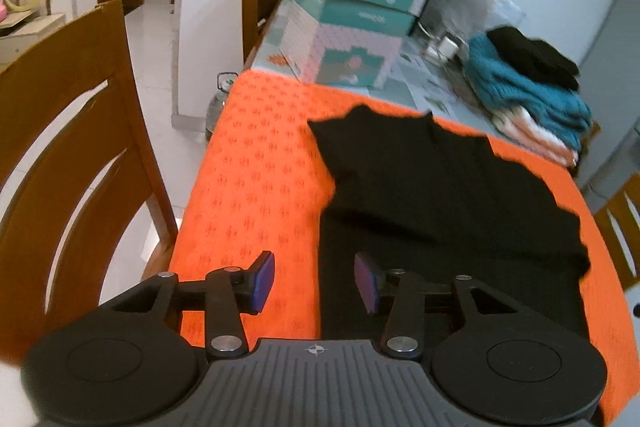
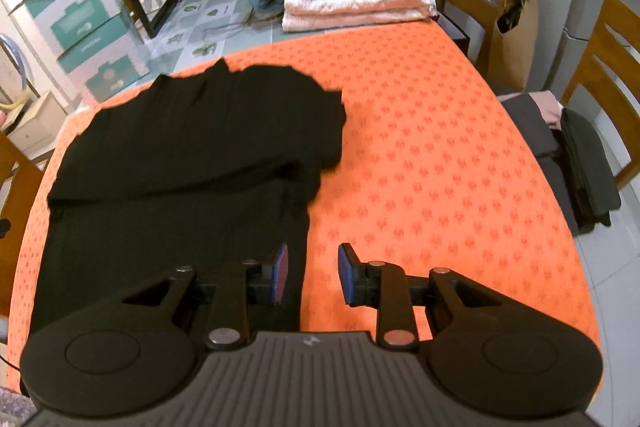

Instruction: Fold clothes

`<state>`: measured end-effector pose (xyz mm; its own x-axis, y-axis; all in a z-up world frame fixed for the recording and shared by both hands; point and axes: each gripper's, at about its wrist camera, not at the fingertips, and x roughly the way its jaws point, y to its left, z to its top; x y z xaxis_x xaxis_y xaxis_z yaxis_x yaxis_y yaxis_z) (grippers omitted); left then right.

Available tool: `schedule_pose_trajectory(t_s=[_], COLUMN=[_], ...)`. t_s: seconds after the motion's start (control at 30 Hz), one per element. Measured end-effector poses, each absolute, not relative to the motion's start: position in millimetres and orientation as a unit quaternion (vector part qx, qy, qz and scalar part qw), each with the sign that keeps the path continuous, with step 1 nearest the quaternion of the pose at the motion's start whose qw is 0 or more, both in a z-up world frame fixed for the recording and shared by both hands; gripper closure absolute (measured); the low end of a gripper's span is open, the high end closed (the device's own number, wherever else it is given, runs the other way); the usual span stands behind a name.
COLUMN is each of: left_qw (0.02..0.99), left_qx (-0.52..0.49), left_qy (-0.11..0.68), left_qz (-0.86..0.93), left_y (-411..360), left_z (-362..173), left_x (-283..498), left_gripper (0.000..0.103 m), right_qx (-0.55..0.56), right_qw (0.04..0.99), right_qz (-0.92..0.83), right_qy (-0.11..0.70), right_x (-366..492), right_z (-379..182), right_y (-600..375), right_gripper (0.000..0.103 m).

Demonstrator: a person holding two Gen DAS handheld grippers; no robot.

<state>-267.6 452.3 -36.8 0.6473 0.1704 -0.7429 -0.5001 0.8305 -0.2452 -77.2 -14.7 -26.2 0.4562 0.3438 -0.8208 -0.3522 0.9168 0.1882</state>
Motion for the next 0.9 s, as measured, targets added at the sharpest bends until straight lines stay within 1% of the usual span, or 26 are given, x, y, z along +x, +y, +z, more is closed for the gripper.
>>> schedule_pose_trajectory(t_s=[0.3, 0.53, 0.7, 0.73, 0.8, 0.9], left_qw=[0.878, 0.868, 0.868, 0.867, 0.867, 0.865], left_qx=[-0.195, -0.204, -0.181, -0.177, -0.168, -0.154], left_qy=[0.395, 0.418, 0.437, 0.440, 0.448, 0.458], left_qz=[0.187, 0.172, 0.154, 0.151, 0.143, 0.132], left_y=[419.2, 395.1, 371.7, 367.0, 357.6, 343.6], left_z=[-44.8, -53.3, -59.8, -61.1, -63.7, -67.7], left_x=[-340.8, -396.5, -416.9, -421.0, -429.1, -441.2], left_gripper=[0.056, 0.056, 0.055, 0.055, 0.055, 0.054], right_qx=[-0.005, -0.015, -0.024, -0.027, -0.035, -0.042], right_qw=[0.836, 0.823, 0.814, 0.812, 0.808, 0.802], right_qz=[0.211, 0.229, 0.242, 0.245, 0.251, 0.252], right_qy=[0.506, 0.520, 0.528, 0.529, 0.531, 0.540], right_x=[-149.5, -194.1, -223.9, -229.5, -240.7, -252.6], right_z=[-49.7, -65.7, -74.6, -76.6, -80.7, -91.4], right_y=[-33.9, -43.2, -53.2, -55.1, -58.9, -64.4], right_gripper=[0.071, 0.071, 0.071, 0.071, 0.066, 0.064])
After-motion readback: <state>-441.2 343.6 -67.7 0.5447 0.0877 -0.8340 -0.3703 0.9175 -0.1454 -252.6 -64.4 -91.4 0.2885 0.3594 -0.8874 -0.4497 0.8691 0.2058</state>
